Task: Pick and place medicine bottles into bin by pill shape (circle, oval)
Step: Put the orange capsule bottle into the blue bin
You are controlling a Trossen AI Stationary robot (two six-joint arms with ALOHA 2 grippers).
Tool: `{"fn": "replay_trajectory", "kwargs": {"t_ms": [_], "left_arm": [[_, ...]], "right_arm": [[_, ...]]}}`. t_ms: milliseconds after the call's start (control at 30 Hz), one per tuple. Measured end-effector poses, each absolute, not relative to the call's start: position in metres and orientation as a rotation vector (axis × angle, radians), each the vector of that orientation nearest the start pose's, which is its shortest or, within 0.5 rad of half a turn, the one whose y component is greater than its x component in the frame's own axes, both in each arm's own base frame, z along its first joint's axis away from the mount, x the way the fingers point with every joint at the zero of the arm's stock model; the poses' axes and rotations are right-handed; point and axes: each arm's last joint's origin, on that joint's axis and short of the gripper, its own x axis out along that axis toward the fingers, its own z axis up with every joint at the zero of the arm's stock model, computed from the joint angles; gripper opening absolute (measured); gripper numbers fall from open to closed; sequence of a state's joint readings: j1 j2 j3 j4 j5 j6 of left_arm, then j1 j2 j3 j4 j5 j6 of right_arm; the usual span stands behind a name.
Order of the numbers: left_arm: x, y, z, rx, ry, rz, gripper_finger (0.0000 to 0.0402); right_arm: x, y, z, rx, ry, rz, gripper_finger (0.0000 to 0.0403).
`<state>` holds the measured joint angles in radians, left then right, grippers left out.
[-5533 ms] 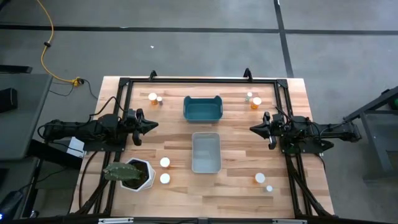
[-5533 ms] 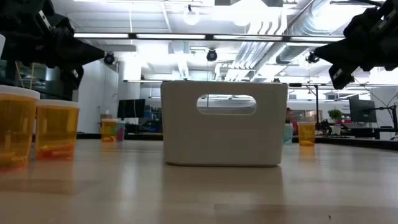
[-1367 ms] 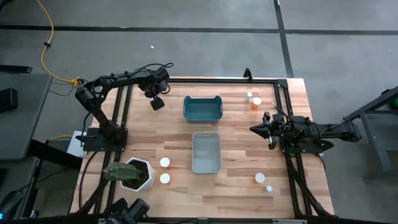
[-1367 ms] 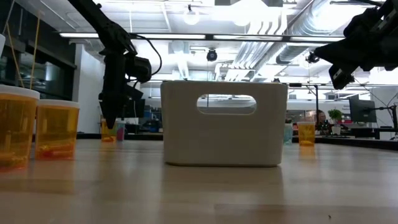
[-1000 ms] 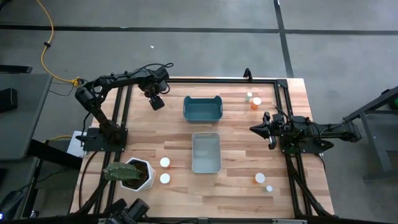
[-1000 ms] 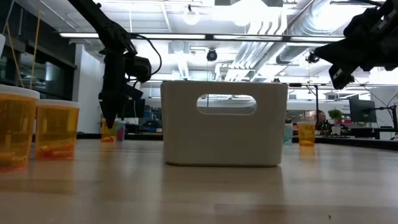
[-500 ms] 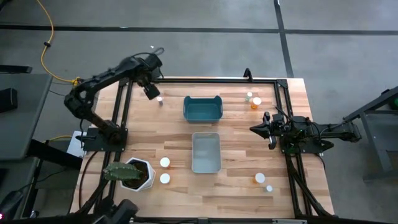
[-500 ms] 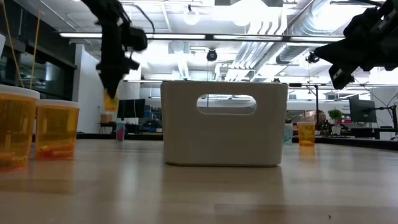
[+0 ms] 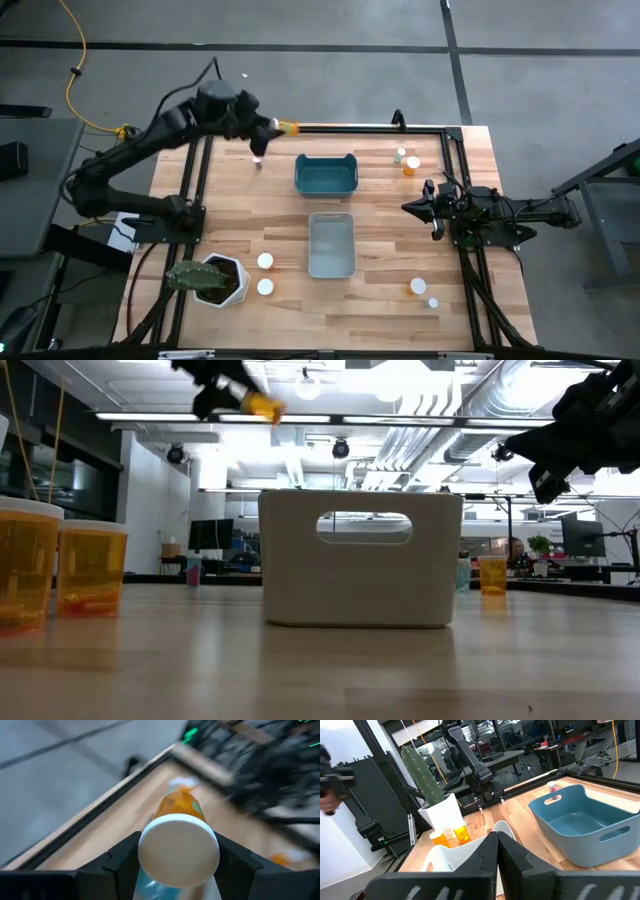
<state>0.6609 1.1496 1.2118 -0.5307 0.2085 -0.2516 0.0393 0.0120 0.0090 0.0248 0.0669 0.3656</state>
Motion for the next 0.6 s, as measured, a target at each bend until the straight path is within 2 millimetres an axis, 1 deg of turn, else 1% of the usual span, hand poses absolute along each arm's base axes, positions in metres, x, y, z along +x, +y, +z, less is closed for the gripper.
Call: {"fn": "replay_trajectory", "kwargs": {"t_ms": [100, 200, 300, 367, 433, 600], "left_arm": [[0.211, 0.116, 0.368, -0.44, 0.238, 0.37, 0.0193], [0.227, 0.092, 0.348, -0.463, 0.136, 0.263, 0.0193], [0.237, 0.073, 0.328, -0.475, 0.056, 0.245, 0.0193], [0.239, 0.065, 0.319, -0.479, 0.029, 0.257, 0.0193], [0.24, 0.061, 0.314, -0.476, 0.022, 0.27, 0.0193], [0.24, 0.06, 0.312, -0.475, 0.019, 0.288, 0.0193]], "right_arm": [[0.098, 0.002, 0.168, 0.367, -0.026, -0.024, 0.0], [0.098, 0.002, 0.168, 0.367, -0.027, -0.023, 0.0], [0.098, 0.002, 0.168, 0.367, -0.027, -0.023, 0.0], [0.098, 0.002, 0.168, 0.367, -0.026, -0.023, 0.0], [0.098, 0.002, 0.168, 0.367, -0.026, -0.023, 0.0], [0.098, 0.002, 0.168, 0.367, -0.027, -0.023, 0.0]]}}
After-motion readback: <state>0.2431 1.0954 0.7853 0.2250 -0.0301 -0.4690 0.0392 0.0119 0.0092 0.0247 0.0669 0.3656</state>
